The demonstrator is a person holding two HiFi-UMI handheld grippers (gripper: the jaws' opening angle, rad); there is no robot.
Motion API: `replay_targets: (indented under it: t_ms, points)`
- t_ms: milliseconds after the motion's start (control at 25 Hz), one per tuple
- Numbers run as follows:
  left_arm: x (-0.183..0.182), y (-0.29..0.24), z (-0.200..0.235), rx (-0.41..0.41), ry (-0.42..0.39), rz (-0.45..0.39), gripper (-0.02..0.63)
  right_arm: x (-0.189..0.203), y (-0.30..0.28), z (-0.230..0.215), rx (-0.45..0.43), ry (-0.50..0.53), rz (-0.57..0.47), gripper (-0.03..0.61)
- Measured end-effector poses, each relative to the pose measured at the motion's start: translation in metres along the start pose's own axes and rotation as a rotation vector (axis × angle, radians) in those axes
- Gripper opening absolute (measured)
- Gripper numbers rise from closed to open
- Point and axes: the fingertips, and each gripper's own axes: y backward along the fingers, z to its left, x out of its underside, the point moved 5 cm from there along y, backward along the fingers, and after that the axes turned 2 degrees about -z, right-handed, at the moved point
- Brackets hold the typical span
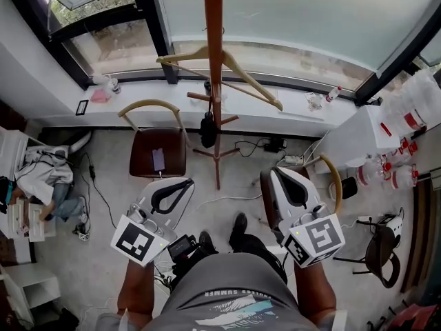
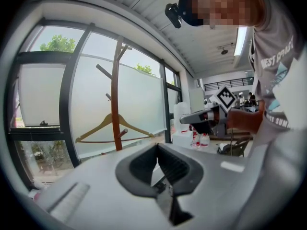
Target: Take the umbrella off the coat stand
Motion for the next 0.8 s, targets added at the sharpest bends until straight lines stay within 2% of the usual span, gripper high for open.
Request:
replay_targets:
  t_ms: [400, 800]
  points:
    - [-0.002, -0.057, 0.007, -0.102, 0.024, 0.029, 0.003, -0.006, -0.034, -0.058, -0.11, 0.001, 0.003, 0.002]
    - [0.02, -0.096, 0.015, -0.175, 0.029, 0.073, 0.003, 0.005, -0.056, -0.094, -0.192, 0.0, 0.021, 0.002]
